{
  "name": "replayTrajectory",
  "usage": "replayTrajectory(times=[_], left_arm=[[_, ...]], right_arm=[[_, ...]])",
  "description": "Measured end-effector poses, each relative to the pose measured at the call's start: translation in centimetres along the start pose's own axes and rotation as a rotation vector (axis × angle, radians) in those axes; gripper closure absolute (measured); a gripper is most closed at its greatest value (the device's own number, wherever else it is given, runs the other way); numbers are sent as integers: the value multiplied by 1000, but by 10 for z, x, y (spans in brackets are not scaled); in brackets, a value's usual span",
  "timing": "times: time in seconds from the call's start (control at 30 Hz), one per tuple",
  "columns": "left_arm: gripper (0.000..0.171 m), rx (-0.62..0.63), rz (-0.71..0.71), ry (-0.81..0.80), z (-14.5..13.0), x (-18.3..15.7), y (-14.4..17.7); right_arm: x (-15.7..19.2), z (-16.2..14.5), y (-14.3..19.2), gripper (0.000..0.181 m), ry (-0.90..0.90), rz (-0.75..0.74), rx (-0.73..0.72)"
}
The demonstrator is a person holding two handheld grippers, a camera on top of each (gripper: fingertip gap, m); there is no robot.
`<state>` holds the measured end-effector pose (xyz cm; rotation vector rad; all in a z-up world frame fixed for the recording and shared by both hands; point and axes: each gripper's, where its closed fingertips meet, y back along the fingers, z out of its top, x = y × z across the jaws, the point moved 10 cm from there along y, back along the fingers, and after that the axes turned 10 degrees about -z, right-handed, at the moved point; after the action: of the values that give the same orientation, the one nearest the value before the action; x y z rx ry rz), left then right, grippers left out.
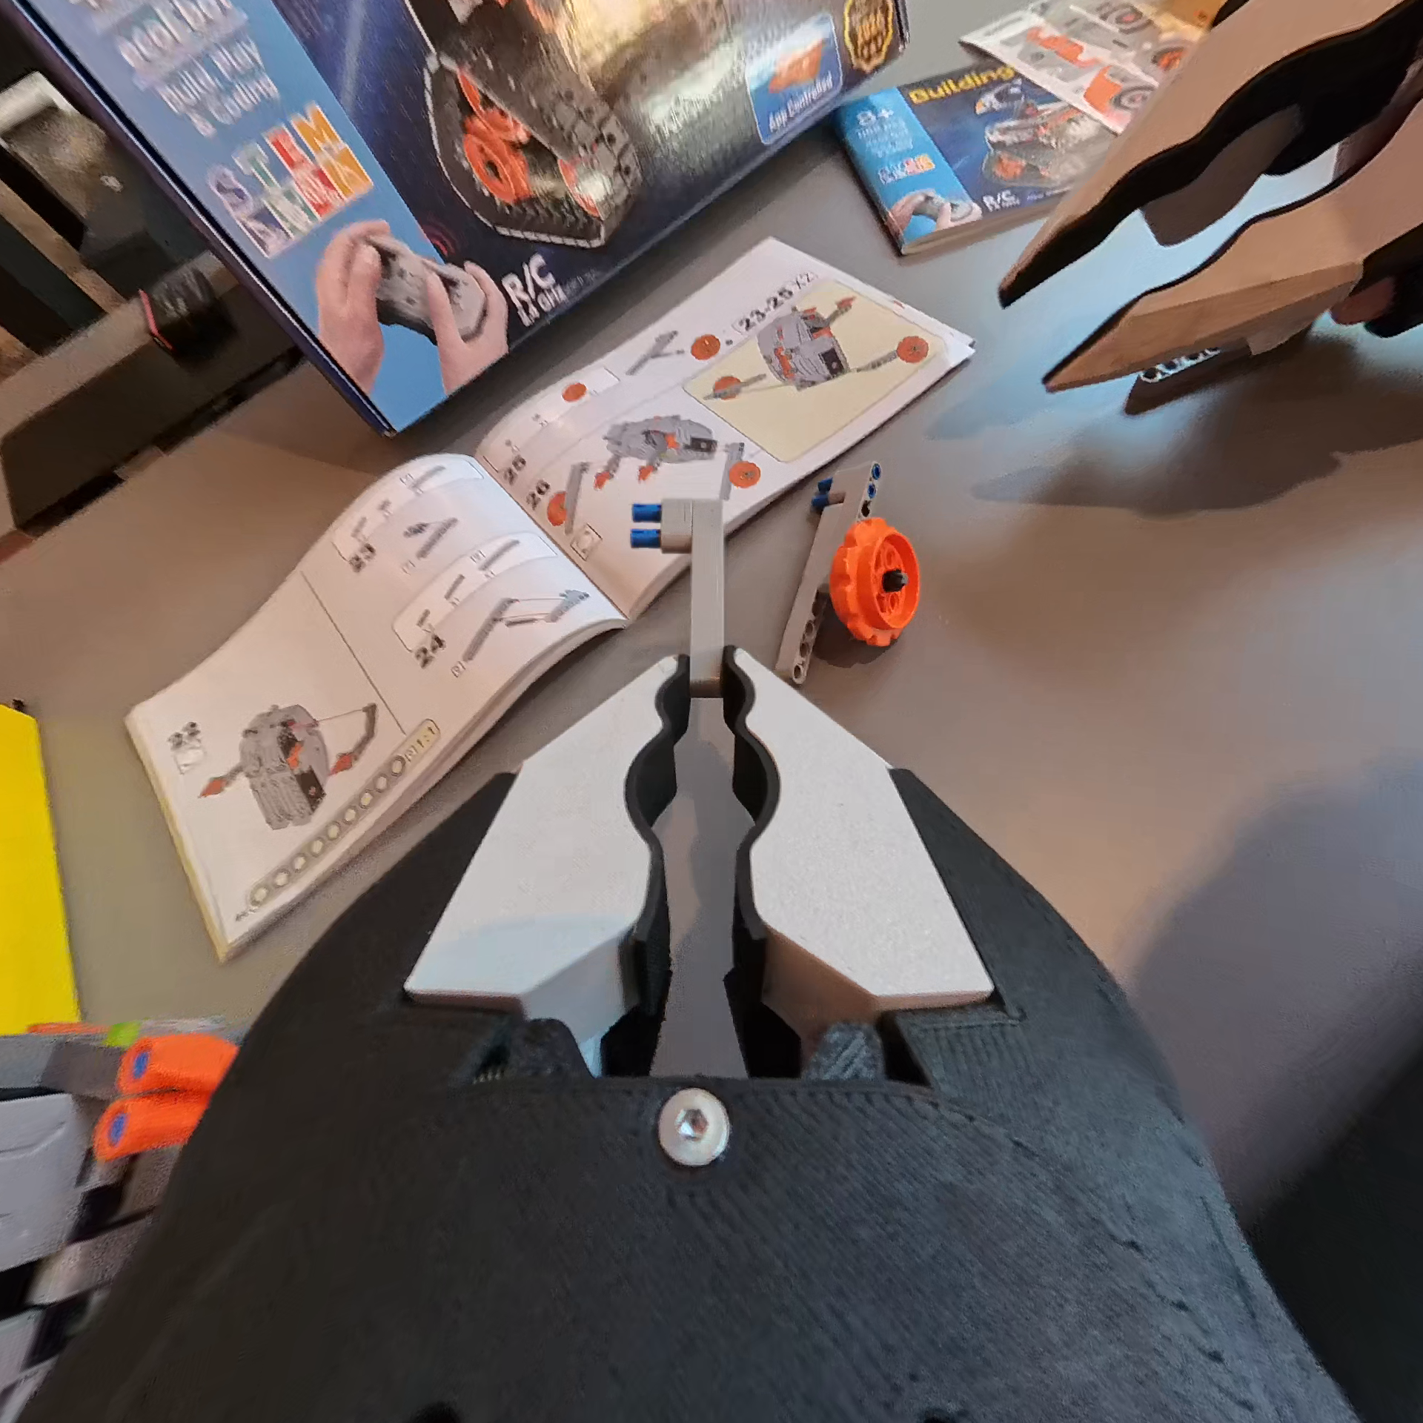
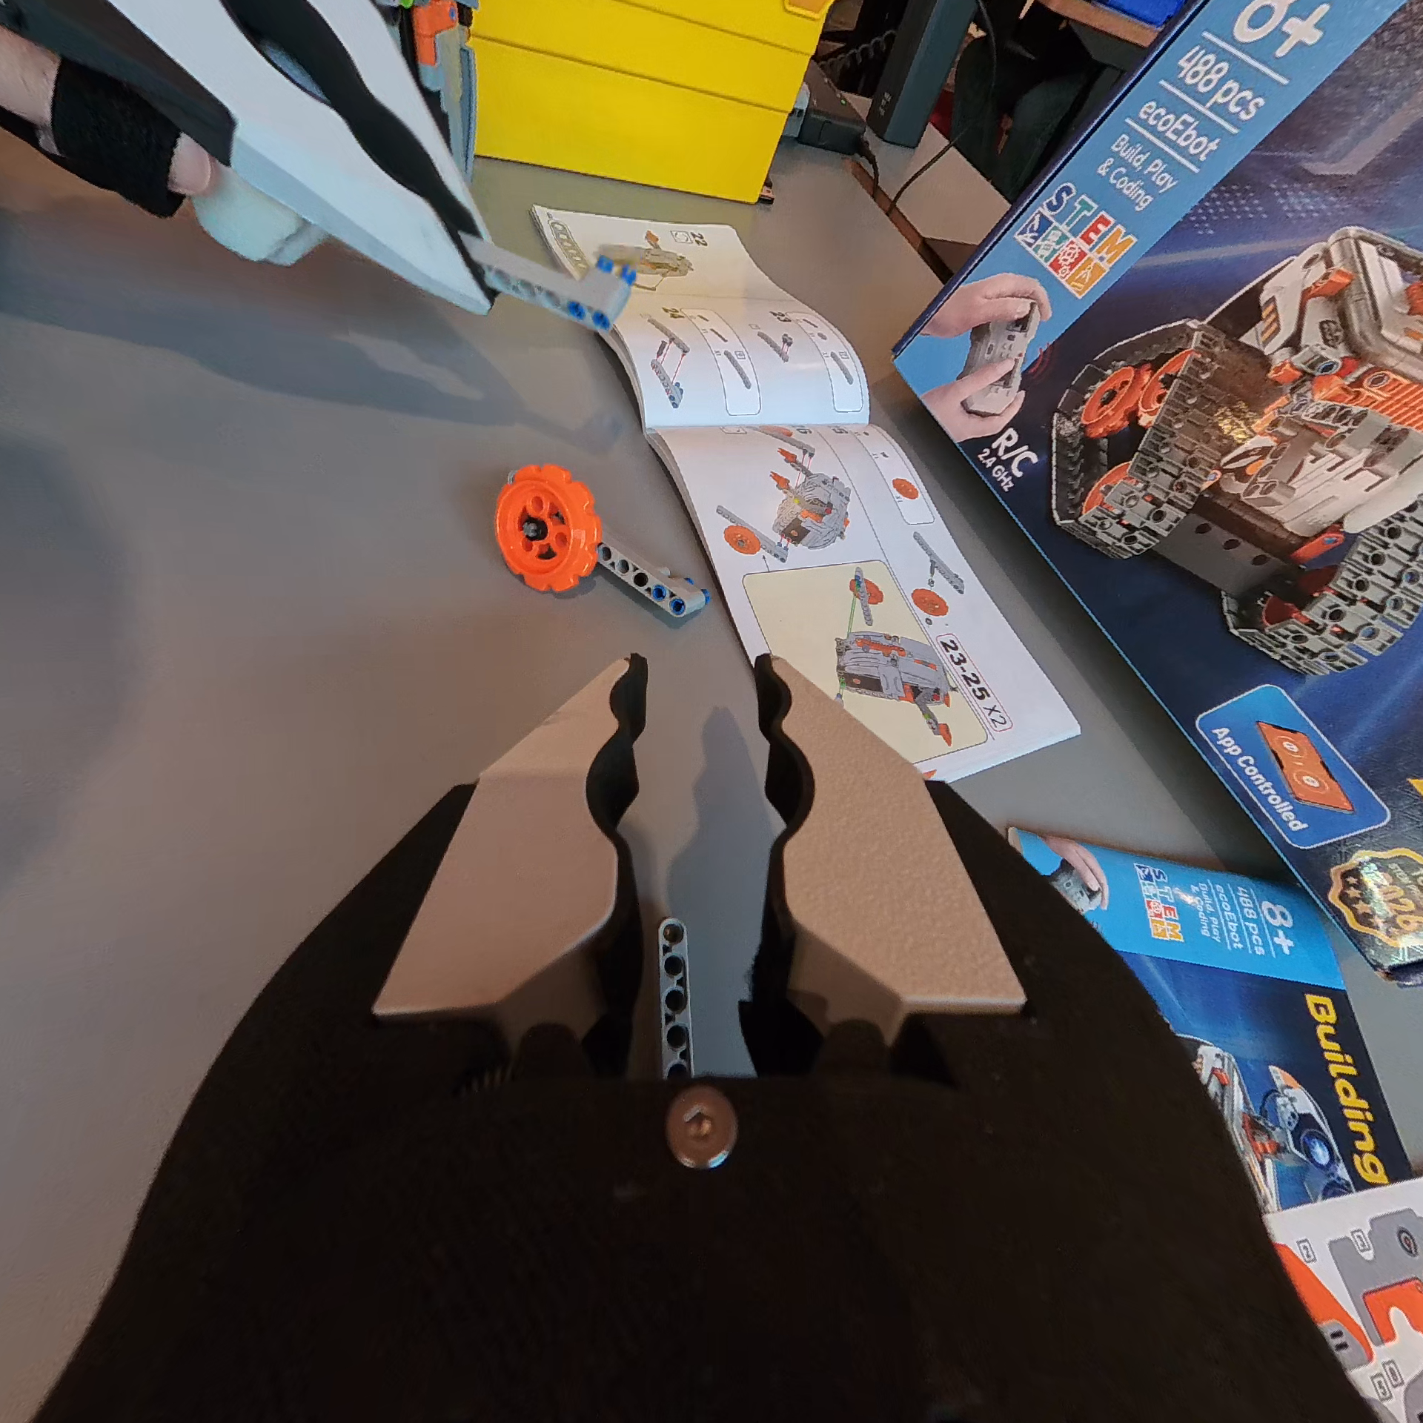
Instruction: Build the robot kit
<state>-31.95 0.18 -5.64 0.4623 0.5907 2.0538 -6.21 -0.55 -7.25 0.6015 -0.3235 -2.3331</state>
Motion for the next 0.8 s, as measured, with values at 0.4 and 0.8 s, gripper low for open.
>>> replayTrajectory(times=[0.4, 0.8], left_arm=[[166, 174, -17, 181, -32, -13, 8], [141, 300, -102, 186, -47, -26, 22]], right_arm=[[3, 2, 5, 154, 13, -13, 7], [-11, -14, 35, 154, 5, -227, 66]])
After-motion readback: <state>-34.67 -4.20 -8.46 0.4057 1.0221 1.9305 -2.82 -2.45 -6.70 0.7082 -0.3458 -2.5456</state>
